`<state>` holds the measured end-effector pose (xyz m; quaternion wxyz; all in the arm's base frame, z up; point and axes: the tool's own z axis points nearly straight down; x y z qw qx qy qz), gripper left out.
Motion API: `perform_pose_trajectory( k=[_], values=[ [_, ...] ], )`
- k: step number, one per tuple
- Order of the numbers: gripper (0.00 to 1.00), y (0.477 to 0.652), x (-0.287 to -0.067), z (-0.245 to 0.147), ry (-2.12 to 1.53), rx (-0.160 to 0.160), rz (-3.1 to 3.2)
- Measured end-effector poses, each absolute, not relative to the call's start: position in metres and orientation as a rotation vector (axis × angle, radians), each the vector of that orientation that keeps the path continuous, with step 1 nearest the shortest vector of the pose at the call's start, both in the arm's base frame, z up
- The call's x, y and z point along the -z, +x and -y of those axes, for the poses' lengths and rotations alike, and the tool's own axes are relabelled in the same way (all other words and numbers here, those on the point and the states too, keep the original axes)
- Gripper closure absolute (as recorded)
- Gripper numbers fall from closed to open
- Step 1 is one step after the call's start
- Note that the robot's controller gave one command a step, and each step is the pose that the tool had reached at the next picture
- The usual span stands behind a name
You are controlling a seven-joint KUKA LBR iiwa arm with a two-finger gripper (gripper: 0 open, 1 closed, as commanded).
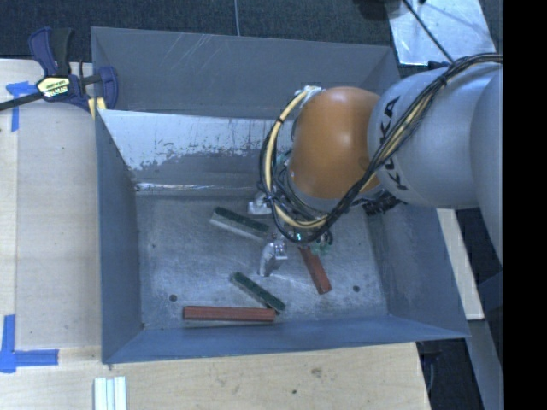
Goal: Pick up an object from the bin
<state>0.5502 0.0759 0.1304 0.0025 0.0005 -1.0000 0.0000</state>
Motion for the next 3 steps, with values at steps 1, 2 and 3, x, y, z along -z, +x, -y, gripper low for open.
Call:
perform_pose_trajectory(
  k=[1,2,3],
  values=[
    [0.0,0.552,-0.134,-0.076,-0.001,0.001,3.144],
    [1.0,0.582,-0.085,-0.093,0.083,0.01,3.195],
    [1.0,0.582,-0.085,-0.093,0.083,0.01,3.195]
  ],
)
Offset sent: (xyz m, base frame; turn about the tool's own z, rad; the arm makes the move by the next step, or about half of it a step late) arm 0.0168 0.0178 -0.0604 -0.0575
